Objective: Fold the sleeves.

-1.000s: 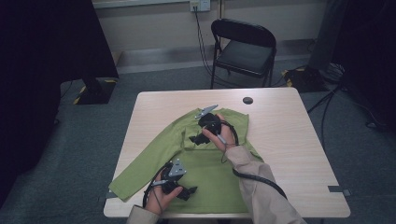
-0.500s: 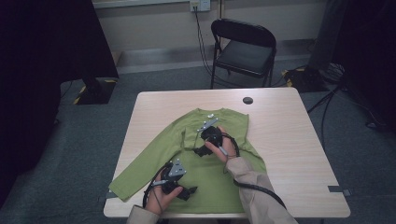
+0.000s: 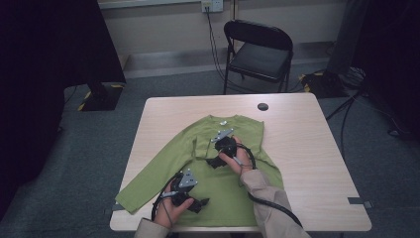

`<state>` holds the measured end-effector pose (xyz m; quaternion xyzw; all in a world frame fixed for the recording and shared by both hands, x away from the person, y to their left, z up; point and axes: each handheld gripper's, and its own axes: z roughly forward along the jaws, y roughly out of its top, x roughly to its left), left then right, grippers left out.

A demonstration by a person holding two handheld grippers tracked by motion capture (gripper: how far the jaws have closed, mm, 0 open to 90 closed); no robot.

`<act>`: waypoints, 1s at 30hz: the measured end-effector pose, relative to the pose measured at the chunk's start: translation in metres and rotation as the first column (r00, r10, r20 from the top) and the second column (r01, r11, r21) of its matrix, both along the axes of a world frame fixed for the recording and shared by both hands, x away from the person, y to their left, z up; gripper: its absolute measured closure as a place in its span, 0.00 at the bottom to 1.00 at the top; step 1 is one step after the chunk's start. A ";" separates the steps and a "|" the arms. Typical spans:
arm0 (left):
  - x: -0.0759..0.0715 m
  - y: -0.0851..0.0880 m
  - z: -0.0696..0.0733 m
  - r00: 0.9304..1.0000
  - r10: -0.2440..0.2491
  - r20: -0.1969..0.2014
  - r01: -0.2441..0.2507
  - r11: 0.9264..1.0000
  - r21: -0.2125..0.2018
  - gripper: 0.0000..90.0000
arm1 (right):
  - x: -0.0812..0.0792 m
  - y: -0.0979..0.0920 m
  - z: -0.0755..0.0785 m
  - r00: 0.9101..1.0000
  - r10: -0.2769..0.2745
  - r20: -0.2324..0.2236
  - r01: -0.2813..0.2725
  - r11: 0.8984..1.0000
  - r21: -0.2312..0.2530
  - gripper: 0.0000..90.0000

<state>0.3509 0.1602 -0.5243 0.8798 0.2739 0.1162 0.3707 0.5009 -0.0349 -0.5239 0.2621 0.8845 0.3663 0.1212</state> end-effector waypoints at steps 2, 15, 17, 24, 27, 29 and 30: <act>0.000 0.000 0.000 1.000 0.000 0.000 0.000 1.000 0.000 0.00 | 0.000 0.000 0.000 1.000 0.000 -0.001 0.000 1.000 0.001 0.00; 0.000 0.000 0.000 1.000 0.000 0.000 0.000 1.000 0.000 0.00 | 0.011 0.001 0.018 0.999 -0.037 -0.017 0.038 0.993 0.114 0.42; 0.000 0.000 0.000 1.000 0.001 0.000 -0.001 1.000 -0.001 0.00 | 0.016 0.004 0.016 0.999 -0.035 -0.034 0.038 0.994 0.104 0.46; 0.000 0.000 0.000 1.000 0.000 0.000 0.000 1.000 0.000 0.00 | 0.020 0.014 0.008 1.000 -0.014 -0.028 0.016 0.997 0.074 0.56; 0.000 0.000 0.000 1.000 0.001 0.000 -0.001 1.000 -0.001 0.00 | 0.022 0.016 0.009 0.999 0.001 -0.033 0.002 0.997 0.078 0.69; 0.000 0.000 0.000 1.000 0.000 0.000 0.000 1.000 -0.001 0.00 | 0.021 0.018 0.010 0.999 0.024 -0.044 -0.021 0.997 0.076 0.81; 0.000 0.000 0.000 1.000 0.000 0.000 0.000 1.000 0.000 0.00 | 0.021 0.019 0.012 0.999 0.027 -0.046 -0.023 0.997 0.071 0.87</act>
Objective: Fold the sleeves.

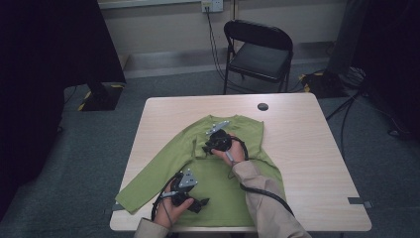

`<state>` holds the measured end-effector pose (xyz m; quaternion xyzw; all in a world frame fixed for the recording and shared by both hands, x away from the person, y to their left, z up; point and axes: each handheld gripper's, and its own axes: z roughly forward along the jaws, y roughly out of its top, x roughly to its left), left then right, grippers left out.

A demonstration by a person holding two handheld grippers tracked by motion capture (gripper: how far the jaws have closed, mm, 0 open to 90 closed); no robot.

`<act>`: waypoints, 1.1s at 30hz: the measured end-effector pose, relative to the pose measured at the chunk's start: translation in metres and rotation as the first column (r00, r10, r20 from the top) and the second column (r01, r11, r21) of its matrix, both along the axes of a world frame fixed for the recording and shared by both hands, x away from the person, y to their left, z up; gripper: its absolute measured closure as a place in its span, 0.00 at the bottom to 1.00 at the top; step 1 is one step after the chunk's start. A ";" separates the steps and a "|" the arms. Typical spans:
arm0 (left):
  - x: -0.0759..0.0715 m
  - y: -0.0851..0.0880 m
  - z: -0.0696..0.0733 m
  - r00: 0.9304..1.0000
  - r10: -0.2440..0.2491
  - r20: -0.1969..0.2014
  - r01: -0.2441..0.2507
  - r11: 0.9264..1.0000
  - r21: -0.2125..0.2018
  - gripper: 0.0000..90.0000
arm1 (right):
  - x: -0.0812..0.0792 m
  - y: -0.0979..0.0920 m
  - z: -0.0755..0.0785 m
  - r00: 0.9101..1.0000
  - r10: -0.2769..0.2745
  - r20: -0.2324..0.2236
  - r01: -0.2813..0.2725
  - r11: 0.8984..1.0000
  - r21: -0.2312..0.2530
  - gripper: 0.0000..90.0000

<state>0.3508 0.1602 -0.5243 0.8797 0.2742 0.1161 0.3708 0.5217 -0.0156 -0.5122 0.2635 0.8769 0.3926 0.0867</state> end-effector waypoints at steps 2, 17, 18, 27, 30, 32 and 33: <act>0.000 0.000 0.000 1.000 0.000 0.000 0.000 1.000 0.000 0.00 | 0.000 0.003 0.002 1.000 0.011 -0.019 -0.011 1.000 -0.001 0.93; 0.000 0.000 0.000 1.000 0.000 0.000 0.000 1.000 0.001 0.00 | 0.001 0.044 0.036 0.999 0.050 0.008 -0.051 0.998 0.040 0.83; 0.000 0.000 0.000 1.000 0.000 0.000 0.000 1.000 0.000 0.00 | 0.000 0.050 0.037 0.998 0.058 0.011 -0.058 0.998 0.039 0.79; 0.000 0.000 0.000 1.000 0.001 0.000 -0.001 1.000 -0.001 0.00 | -0.003 0.041 0.038 1.000 -0.027 0.017 0.023 0.985 0.169 0.25; 0.000 0.000 0.000 1.000 0.001 0.000 -0.001 1.000 -0.001 0.00 | -0.001 0.026 0.039 0.996 -0.086 0.010 0.083 0.981 0.174 0.22; 0.000 0.000 0.000 1.000 0.000 0.000 0.000 1.000 0.000 0.00 | 0.001 0.015 0.035 0.991 -0.127 -0.029 0.130 0.977 0.167 0.24; 0.000 0.000 0.000 1.000 0.000 -0.001 0.000 1.000 0.000 0.00 | 0.002 0.011 0.032 0.992 -0.120 -0.043 0.125 0.980 0.155 0.26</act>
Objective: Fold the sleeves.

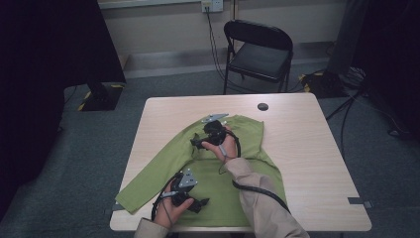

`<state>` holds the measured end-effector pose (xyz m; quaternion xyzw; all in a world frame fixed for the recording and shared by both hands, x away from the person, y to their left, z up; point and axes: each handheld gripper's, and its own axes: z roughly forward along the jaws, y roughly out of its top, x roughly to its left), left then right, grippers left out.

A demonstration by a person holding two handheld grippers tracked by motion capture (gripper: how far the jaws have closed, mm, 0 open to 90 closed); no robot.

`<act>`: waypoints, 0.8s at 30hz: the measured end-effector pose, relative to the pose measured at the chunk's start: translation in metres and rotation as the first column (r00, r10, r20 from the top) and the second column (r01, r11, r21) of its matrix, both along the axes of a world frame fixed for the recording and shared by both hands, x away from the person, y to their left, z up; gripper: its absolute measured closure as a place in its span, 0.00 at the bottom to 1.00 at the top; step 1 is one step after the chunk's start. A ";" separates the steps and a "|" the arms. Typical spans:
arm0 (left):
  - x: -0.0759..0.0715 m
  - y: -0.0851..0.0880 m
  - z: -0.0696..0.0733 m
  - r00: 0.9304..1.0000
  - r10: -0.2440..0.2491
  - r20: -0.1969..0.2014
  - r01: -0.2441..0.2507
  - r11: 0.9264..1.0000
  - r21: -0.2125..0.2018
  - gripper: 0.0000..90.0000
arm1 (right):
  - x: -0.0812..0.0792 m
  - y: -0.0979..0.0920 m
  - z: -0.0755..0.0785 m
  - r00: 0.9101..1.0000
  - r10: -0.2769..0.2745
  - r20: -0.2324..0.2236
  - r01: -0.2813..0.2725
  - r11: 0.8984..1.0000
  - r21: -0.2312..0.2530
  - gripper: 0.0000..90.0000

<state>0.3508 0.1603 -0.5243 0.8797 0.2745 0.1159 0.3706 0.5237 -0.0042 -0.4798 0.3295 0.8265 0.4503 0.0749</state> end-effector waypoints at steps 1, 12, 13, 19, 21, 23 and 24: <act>0.000 0.000 0.000 1.000 0.000 0.001 0.000 1.000 0.001 0.00 | 0.000 -0.002 -0.003 1.000 0.010 -0.006 -0.010 1.000 -0.008 0.28; 0.000 0.000 0.000 1.000 0.000 0.000 0.000 1.000 0.000 0.00 | -0.015 0.038 -0.019 0.973 0.221 -0.063 -0.226 0.971 -0.084 0.34; 0.000 0.000 0.000 1.000 0.000 0.000 0.000 1.000 0.000 0.00 | -0.015 0.042 -0.019 0.970 0.235 -0.066 -0.240 0.967 -0.083 0.33; 0.000 0.000 0.000 1.000 0.000 0.000 0.000 1.000 0.000 0.00 | -0.018 0.050 -0.026 0.969 0.238 -0.073 -0.244 0.966 -0.088 0.23; 0.000 0.000 0.000 1.000 0.001 0.000 -0.001 1.000 0.000 0.00 | -0.017 0.047 -0.030 0.971 0.227 -0.076 -0.233 0.968 -0.088 0.18; 0.000 0.000 0.000 1.000 0.001 0.000 -0.001 1.000 -0.001 0.00 | -0.017 0.042 -0.030 0.975 0.216 -0.057 -0.220 0.973 -0.066 0.13; 0.000 0.000 0.000 1.000 0.000 0.000 0.000 1.000 0.000 0.00 | -0.017 0.039 -0.029 0.978 0.207 -0.040 -0.209 0.977 -0.047 0.11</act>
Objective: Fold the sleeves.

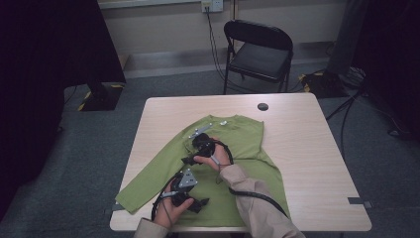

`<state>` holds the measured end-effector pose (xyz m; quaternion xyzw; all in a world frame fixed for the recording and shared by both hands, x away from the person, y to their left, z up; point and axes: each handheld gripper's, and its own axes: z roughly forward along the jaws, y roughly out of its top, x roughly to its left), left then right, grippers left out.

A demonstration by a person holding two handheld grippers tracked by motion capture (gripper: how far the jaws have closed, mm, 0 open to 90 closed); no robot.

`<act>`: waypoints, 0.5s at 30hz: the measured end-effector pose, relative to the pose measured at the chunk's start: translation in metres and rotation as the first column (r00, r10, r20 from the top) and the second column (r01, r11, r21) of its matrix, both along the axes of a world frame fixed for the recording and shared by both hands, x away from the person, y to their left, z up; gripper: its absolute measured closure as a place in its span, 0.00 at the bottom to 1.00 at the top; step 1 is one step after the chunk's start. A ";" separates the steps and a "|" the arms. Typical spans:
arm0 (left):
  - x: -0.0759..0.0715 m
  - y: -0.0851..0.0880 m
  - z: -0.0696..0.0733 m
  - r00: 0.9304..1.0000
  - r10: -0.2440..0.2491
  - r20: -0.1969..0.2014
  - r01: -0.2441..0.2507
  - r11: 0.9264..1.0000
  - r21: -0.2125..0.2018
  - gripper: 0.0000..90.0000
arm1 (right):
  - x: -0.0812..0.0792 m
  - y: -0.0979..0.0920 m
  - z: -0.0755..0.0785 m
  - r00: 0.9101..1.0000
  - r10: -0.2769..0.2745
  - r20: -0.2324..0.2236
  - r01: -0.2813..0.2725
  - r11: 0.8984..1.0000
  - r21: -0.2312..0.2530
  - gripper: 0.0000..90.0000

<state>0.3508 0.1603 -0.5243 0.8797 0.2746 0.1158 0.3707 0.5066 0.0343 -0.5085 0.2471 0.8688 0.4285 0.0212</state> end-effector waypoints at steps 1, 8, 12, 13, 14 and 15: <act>0.000 0.000 0.000 1.000 0.000 0.000 0.000 1.000 0.000 0.00 | 0.000 -0.003 0.002 1.000 -0.016 -0.002 0.016 1.000 0.021 0.05; 0.000 0.000 0.000 1.000 0.001 -0.001 -0.001 1.000 -0.001 0.00 | -0.003 -0.034 0.010 0.997 -0.042 0.067 0.043 0.999 -0.014 0.01; 0.000 0.000 0.000 1.000 0.000 0.001 0.000 1.000 0.000 0.00 | -0.008 -0.053 0.010 0.995 -0.063 0.078 0.065 0.998 -0.023 0.02; 0.000 0.000 0.000 1.000 0.000 0.001 0.000 1.000 0.000 0.00 | -0.009 -0.057 0.010 0.994 -0.067 0.086 0.070 0.997 -0.027 0.02; 0.000 0.000 0.000 1.000 0.000 0.001 0.000 1.000 0.000 0.00 | -0.011 -0.062 0.009 0.994 -0.069 0.084 0.072 0.997 -0.028 0.02; 0.000 0.000 0.000 1.000 0.000 0.000 0.000 1.000 0.001 0.00 | -0.012 -0.066 0.009 0.993 -0.074 0.087 0.077 0.996 -0.034 0.02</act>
